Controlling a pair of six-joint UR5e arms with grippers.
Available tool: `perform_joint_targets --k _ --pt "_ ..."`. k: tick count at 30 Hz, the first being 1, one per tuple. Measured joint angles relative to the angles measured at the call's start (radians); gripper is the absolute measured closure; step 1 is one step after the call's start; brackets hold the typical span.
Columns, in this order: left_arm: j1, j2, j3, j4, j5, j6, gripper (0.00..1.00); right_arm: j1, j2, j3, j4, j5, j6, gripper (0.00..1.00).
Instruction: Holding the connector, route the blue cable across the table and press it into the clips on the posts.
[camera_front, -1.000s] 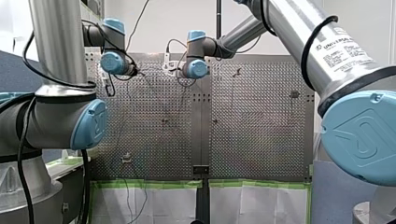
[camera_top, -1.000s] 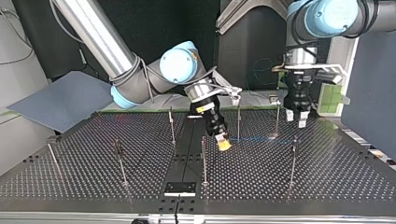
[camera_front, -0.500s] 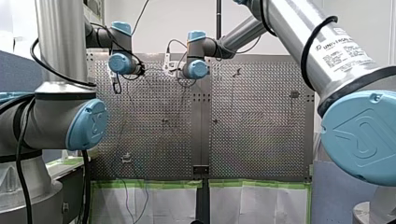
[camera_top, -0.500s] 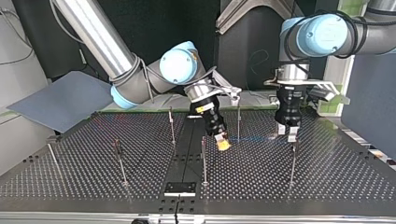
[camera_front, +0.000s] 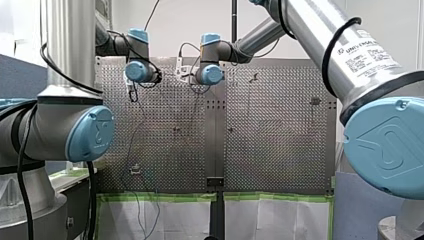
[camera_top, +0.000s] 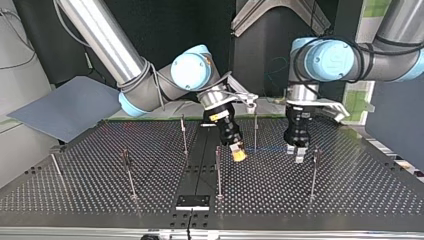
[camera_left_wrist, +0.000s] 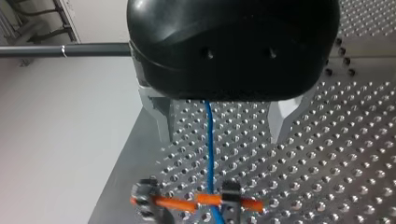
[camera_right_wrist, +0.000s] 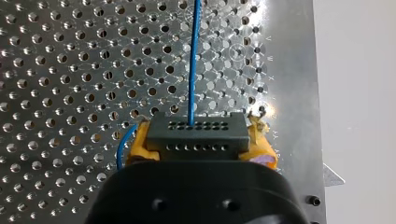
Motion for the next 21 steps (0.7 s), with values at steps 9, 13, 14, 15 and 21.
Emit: perform_joint_targets --k 9,13,14,15,21 --pt "-0.026 -0.065 0.054 0.007 -0.026 0.007 0.0 -0.003 0.0 0.0 0.0 -0.001 0.0 1.0" --pt "-0.03 -0.067 0.056 0.006 -0.038 0.005 0.0 -0.003 0.0 0.0 0.0 -0.002 0.0 1.0" --pt "-0.031 -0.067 0.056 0.006 -0.041 0.003 0.0 -0.003 0.0 0.0 0.0 -0.002 0.0 1.0" --pt "-0.032 -0.067 0.056 0.006 -0.045 0.002 0.0 -0.003 0.0 0.0 0.0 -0.002 0.0 1.0" --pt "-0.036 -0.068 0.057 0.006 -0.064 -0.004 0.66 -0.003 0.0 0.0 0.001 -0.002 0.0 1.0"
